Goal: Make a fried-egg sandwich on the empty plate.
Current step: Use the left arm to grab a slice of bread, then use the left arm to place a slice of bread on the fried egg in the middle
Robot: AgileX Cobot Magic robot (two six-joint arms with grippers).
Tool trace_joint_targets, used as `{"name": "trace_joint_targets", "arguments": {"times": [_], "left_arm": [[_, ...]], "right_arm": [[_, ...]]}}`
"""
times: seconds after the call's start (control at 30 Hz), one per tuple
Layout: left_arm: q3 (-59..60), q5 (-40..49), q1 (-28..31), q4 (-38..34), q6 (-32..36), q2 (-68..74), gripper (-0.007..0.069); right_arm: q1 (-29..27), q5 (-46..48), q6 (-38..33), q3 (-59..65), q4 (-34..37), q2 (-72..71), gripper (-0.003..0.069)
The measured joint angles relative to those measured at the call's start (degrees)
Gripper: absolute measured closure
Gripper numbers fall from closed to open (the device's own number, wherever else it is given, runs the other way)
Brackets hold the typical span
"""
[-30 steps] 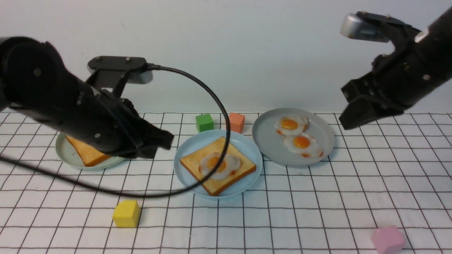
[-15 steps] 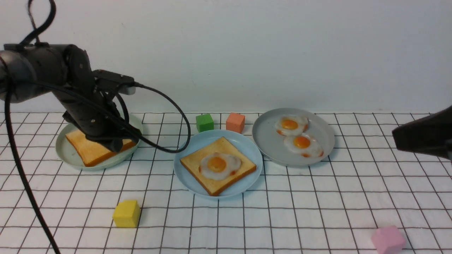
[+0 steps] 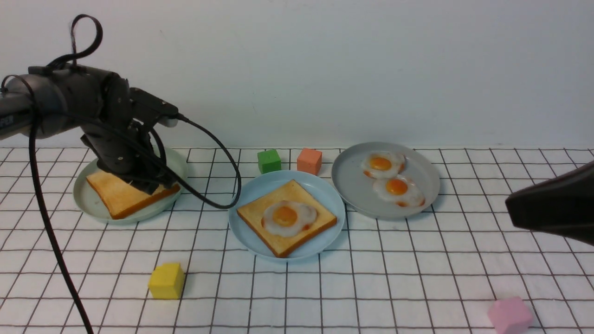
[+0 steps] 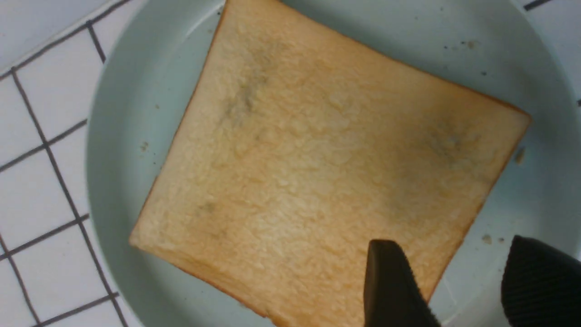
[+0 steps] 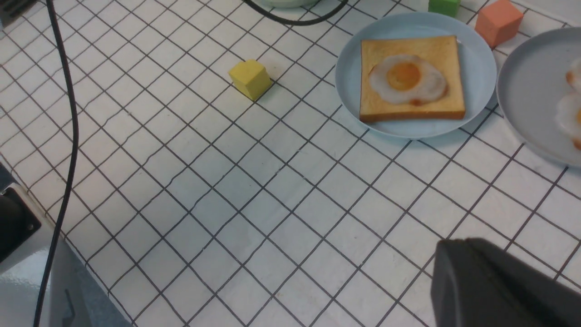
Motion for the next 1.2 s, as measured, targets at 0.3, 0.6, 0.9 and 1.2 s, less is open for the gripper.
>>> {"name": "trace_joint_targets", "arguments": {"times": [0.3,0.6,0.9,1.2], "left_arm": [[-0.3,-1.2,0.0,1.3,0.0,3.9,0.027],[-0.7,-1.7,0.0,2.4,-2.2,4.5,0.0455],[-2.2,0.9,-2.4,0.6,-4.4,-1.3,0.0597],[-2.8,2.8,-16.8,-4.1,-4.4,-9.6,0.0597]], "right_arm": [[0.0,2.0,0.0,0.2,0.0,0.1,0.0634],[0.0,3.2,0.0,0.2,0.7,0.1,0.0634],[0.0,4.2,0.0,0.2,-0.1,-1.3,0.0628],[0.0,4.6,2.2,0.2,-4.0,-6.0,0.0627]]}}
